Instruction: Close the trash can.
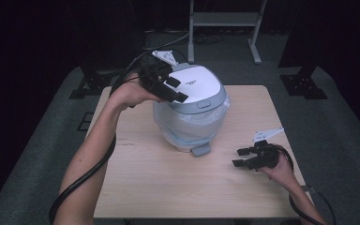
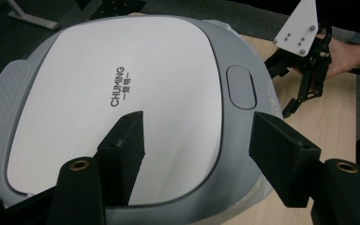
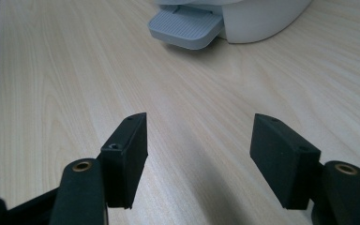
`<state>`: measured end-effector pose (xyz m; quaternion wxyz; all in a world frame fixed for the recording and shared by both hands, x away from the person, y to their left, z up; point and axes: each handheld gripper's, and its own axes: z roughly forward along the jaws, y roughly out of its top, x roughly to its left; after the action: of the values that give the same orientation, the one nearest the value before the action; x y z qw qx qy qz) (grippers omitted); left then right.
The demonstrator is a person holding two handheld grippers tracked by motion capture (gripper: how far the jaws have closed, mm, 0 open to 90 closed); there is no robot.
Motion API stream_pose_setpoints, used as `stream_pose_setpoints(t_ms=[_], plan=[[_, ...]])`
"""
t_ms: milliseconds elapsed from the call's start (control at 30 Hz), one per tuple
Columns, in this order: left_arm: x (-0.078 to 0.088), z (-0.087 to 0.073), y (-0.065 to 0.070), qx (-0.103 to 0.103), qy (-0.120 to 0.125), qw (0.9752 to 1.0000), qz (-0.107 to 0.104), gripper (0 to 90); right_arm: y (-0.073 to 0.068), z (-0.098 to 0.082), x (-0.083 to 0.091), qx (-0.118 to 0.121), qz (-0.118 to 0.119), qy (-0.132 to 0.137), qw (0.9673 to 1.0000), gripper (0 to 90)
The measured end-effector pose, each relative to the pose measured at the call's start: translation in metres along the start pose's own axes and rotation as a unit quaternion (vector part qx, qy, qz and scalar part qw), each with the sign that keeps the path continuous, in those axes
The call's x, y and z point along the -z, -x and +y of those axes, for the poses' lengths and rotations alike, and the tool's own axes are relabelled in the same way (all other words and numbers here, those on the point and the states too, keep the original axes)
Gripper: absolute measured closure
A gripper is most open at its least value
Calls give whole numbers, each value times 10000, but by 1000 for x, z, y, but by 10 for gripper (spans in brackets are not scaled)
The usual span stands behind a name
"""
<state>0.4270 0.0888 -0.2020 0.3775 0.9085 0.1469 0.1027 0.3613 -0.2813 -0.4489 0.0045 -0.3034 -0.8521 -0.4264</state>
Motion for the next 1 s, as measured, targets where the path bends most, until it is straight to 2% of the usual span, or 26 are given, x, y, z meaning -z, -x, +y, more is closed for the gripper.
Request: stream_pose_setpoints(t_ms=[100,200,300,833,1000], plan=[[3,-6,0,72,7,10000,-34,334,0,0,0,-9,-10,-6,10000,358],[6,-10,1,52,-69,10000,-26,336,1,-1,0,-9,-4,-15,10000,357],[9,-15,3,85,-35,10000,-9,335,1,-1,0,-15,-12,-14,10000,357],[25,-47,8,40,-18,9999,121,311,2,-2,1,-56,-29,19,10000,357],[32,-59,10,141,45,9998,162,311,2,-2,2,-65,-36,23,10000,356]])
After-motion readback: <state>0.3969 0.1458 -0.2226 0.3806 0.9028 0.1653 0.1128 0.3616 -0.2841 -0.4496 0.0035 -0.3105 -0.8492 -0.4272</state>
